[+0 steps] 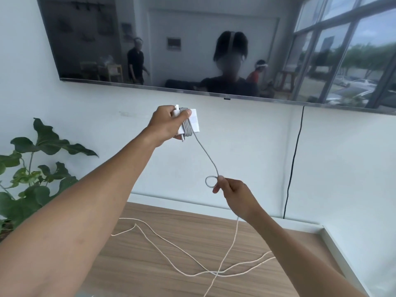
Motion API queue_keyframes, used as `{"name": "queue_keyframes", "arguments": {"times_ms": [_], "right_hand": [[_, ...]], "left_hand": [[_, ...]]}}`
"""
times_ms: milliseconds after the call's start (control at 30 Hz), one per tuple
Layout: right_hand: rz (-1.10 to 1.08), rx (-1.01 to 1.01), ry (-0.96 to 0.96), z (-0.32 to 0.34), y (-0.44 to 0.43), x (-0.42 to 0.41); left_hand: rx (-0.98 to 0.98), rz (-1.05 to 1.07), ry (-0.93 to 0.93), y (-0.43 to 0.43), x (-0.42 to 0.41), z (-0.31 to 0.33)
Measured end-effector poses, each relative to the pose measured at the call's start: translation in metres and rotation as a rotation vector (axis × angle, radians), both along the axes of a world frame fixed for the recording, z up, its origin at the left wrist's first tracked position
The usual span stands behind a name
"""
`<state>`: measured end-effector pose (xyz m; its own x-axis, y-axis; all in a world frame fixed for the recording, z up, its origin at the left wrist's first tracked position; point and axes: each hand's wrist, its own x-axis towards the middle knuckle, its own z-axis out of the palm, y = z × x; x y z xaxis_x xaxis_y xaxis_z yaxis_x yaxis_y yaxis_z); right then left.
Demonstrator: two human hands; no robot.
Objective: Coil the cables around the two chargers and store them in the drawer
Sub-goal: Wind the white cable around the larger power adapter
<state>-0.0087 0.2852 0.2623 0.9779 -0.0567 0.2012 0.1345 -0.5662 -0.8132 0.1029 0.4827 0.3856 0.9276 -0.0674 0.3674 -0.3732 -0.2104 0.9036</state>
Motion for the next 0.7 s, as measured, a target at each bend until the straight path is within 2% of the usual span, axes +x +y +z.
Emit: {"name": "queue_keyframes", "arguments": {"times_ms": [33,167,267,367,433,500,567,700], "right_hand": [[-0.038,-0.074,-0.043,-0.008,-0.007,0.000],[-0.139,-0.153,-0.210,-0.037,-0.037,-0.005],[-0.136,-0.276,-0.371,-0.046,-0.039,-0.012],[-0.141,-0.401,-0.540,-0.049,-0.031,-0.018],[-0.138,-0.481,-0.593,-0.055,-0.028,-0.023],[-0.133,-0.522,-0.568,-0.067,-0.024,-0.027],[-0.154,-0.472,-0.503,-0.078,-0.019,-0.028],[-0.134,-0.015,-0.245,-0.076,-0.011,-0.029]], "left_hand": [[-0.005,0.016,-0.003,0.002,0.002,0.003],[0.047,0.084,-0.032,0.014,0.012,0.008],[0.096,0.137,-0.030,0.015,0.016,0.001],[0.066,0.174,0.011,0.016,0.021,-0.006],[0.054,0.178,0.036,0.018,0.024,-0.011],[0.050,0.170,0.048,0.017,0.025,-0.016],[0.045,0.157,0.048,0.013,0.024,-0.021],[-0.024,0.137,0.045,0.006,0.022,-0.021]]}}
